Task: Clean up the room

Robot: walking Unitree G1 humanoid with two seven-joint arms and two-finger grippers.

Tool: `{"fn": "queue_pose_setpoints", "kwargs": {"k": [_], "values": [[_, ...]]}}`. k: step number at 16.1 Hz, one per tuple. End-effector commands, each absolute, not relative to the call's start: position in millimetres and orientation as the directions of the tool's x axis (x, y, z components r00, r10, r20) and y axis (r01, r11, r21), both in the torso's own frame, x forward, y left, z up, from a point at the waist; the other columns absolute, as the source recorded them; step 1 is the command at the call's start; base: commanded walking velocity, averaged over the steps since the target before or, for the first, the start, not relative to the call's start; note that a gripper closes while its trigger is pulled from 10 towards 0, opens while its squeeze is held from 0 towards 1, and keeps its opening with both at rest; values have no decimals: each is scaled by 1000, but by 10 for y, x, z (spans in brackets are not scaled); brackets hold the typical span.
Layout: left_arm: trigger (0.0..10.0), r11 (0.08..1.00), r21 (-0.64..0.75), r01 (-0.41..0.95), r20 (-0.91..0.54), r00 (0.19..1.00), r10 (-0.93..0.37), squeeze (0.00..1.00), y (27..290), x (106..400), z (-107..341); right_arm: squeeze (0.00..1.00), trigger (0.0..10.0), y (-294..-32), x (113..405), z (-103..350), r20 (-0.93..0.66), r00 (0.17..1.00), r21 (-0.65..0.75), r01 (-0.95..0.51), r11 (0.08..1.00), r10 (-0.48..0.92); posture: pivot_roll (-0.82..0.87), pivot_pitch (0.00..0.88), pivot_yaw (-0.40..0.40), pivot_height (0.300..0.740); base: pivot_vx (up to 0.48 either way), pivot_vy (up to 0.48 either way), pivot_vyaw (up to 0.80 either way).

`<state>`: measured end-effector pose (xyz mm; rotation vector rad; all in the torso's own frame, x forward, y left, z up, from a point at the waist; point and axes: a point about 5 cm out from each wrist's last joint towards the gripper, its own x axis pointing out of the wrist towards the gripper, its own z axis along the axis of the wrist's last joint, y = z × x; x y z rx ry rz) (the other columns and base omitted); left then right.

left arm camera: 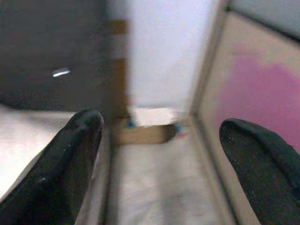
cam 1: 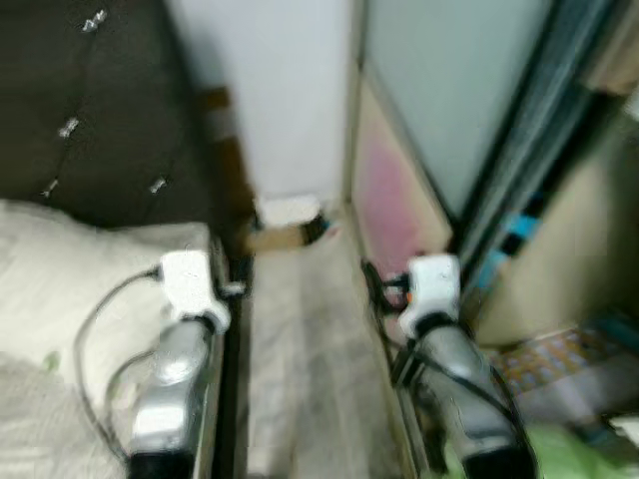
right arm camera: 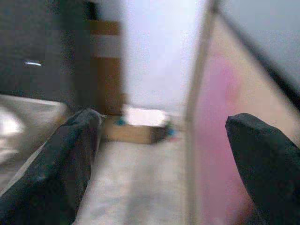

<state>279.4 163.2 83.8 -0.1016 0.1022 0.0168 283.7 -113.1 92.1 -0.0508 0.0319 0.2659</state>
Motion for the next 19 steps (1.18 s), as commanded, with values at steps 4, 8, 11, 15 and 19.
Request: {"fn": "queue_pose_setpoints", "kwargs": {"k": [4,8,11,15,19], "values": [[10000,993,-117,2,-87,996,-13,0,1534,2831,876,0,10000,-1212,2847,904,-47,966,-72,-256,964,253,34,0,4,740,0,0,800],[10000,991,-134,-28,-82,996,17,0,1558,2840,887,0,10000,-1218,2873,919,-43,966,-76,-258,963,256,34,0,-1,740,0,0,800],[10000,989,-141,-52,-110,993,37,0,1560,2838,866,0,10000,-1220,2878,921,-44,966,-78,-257,963,255,32,0,-2,740,0,0,800],[10000,986,-158,-47,-101,994,31,0,1592,2855,875,0,10000,-1213,2894,932,-40,965,-81,-261,962,258,31,0,-1,740,0,0,800],[10000,988,-154,-1,-47,999,-6,0,1592,2852,942,0,10000,-1221,2907,934,-39,966,-79,-257,963,255,32,0,1,740,0,0,800]]}}
